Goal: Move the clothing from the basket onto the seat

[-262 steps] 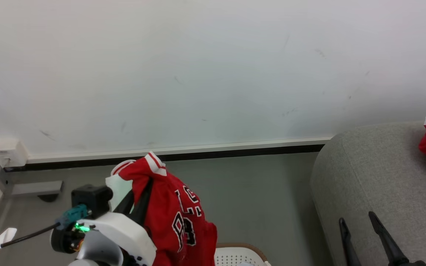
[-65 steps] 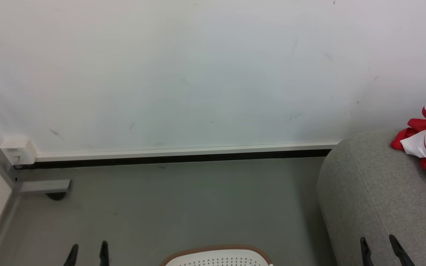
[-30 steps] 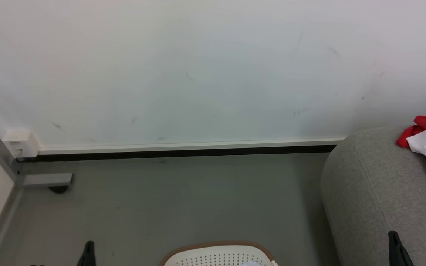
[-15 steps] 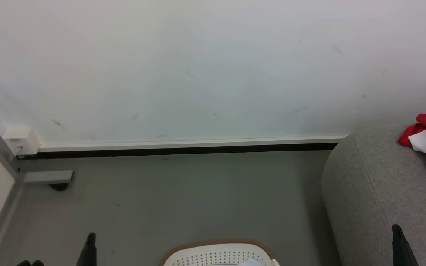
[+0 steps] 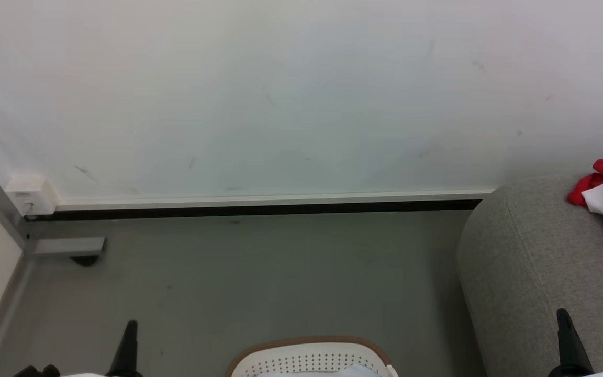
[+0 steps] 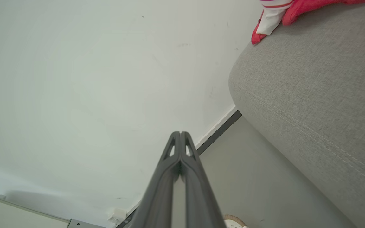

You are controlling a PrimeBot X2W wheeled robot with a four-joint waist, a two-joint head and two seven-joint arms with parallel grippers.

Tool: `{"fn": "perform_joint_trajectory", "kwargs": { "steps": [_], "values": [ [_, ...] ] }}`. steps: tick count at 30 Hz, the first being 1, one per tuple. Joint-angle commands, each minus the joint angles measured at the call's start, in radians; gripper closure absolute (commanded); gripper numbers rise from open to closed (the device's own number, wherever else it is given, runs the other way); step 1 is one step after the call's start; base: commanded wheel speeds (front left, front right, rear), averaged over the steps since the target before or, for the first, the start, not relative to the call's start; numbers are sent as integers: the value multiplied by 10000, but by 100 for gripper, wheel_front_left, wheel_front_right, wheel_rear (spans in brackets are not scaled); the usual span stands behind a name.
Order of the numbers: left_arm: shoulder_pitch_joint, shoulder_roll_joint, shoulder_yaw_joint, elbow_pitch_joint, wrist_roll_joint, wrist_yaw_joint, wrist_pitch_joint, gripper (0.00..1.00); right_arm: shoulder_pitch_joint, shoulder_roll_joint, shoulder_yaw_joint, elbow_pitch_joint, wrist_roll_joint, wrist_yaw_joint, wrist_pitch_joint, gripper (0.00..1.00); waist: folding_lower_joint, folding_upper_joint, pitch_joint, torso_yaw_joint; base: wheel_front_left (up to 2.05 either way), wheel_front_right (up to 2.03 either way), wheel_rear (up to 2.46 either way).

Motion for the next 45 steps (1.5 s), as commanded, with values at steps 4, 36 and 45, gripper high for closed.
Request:
{"fn": "perform_joint_trajectory", "kwargs": {
  "steps": [4, 36, 45],
  "values": [
    [-301, -29, 146, -37, -602, -139, 163, 100, -273, -83, -89, -119, 692, -14, 171, 100, -1, -1, 32, 16, 0, 0, 0],
    [-783, -344, 625, 77, -3196, -669, 940, 100, -681, -92, -248, -154, 3699, -20, 937, 100, -1, -1, 243, 117, 0, 0, 0],
    [-888, -420, 741, 107, -3837, -805, 1124, 100, -768, -94, -290, -162, 4444, -21, 1121, 100, -1, -1, 304, 147, 0, 0, 0]
  ]
}}
